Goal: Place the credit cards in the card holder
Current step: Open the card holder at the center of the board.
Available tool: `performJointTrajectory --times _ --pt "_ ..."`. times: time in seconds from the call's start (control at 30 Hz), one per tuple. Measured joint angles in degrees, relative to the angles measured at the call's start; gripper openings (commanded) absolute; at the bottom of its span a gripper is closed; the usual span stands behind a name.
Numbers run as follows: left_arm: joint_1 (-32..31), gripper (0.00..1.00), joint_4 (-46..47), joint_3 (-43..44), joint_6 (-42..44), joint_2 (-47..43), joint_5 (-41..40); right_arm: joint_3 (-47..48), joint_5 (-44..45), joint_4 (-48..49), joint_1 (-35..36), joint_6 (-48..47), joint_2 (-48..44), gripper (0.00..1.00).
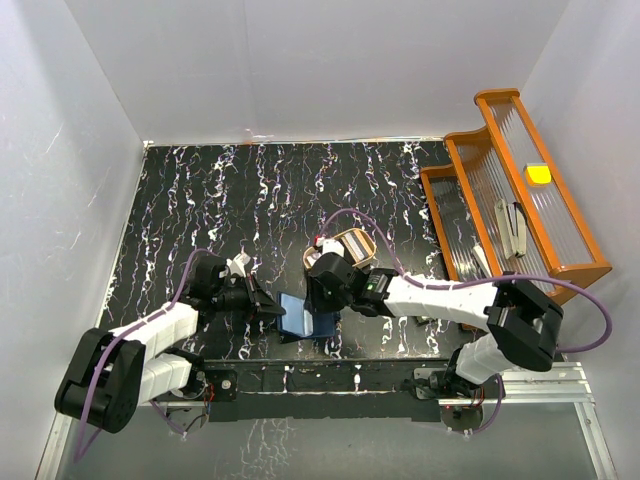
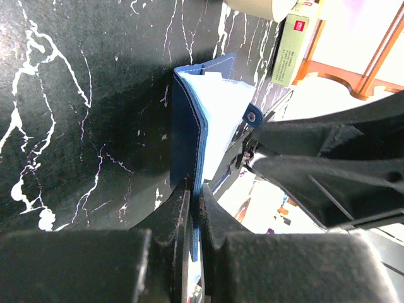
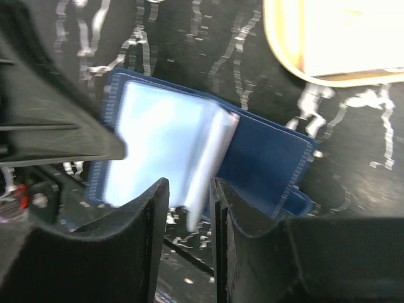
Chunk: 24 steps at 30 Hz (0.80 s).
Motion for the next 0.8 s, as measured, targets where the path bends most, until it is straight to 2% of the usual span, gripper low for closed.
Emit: performJointTrajectory --times 0.17,0.43,0.57,0.6,0.7,0.8 --pt "0.00 0.00 -0.66 0.07 0.48 -0.63 -0.04 -0.39 -4.94 5.92 0.02 0.31 -0.50 0.28" --pt "0.00 0.05 -0.63 0.07 0.52 -0.74 -0.07 -0.35 -6.75 10.10 0.07 0.44 3.45 0.21" --pt "0.00 0.14 -0.26 0.07 0.42 -0.74 -0.04 -1.03 -6.93 11.06 0.07 0.44 6.27 0.19" --pt "0.00 0.14 -0.04 0.07 0.48 -0.74 -0.04 -1.11 -6.93 11.13 0.07 0.44 6.69 0.19" --pt "0.00 0.00 1.14 0.04 0.02 -0.74 0.11 -2.01 -6.95 12.61 0.07 0.48 7.87 0.18" --pt "0.02 0.00 3.65 -0.68 -0.61 -0.50 0.26 -3.58 -6.88 14.10 0.07 0.57 8.70 0.17"
